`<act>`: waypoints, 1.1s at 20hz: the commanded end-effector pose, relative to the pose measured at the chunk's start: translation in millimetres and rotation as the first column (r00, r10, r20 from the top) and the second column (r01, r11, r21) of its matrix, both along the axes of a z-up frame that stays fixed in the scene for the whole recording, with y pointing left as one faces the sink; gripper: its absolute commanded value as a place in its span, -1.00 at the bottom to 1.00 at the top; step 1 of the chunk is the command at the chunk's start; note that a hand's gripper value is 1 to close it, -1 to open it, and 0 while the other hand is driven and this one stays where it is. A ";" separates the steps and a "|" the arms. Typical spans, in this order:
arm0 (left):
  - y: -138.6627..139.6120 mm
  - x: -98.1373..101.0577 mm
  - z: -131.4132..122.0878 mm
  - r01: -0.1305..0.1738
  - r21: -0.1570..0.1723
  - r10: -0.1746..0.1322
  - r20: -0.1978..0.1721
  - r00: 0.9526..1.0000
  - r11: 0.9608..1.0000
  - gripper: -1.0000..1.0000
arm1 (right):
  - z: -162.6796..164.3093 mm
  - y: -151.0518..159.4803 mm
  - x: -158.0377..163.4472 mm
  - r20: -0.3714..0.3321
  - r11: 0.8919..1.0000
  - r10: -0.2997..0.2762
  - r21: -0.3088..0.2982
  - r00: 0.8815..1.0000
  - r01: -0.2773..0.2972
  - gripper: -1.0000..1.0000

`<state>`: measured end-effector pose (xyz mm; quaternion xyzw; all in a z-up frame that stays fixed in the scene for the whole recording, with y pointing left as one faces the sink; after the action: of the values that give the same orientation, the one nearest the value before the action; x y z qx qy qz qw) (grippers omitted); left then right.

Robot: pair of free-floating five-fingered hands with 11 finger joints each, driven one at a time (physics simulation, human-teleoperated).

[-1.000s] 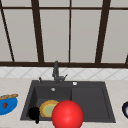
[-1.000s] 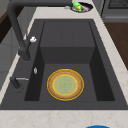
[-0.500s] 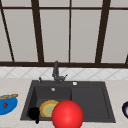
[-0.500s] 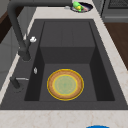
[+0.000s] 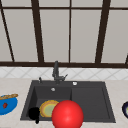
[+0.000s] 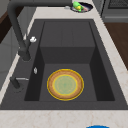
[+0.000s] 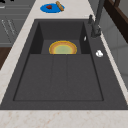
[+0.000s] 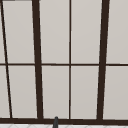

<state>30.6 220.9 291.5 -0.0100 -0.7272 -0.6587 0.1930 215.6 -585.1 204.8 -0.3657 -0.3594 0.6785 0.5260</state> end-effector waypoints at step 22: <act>0.0 0.0 0.0 0.000 0.000 0.000 0.000 1.000 1.000 0.00 | -80.4 -48.2 48.6 -0.098 0.974 0.198 0.132 0.975 -0.185 -1.00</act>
<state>30.6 220.9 291.5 -0.0100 -0.7272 -0.6587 0.1930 278.4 -628.7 141.5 -0.2959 -0.4106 0.7038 0.4985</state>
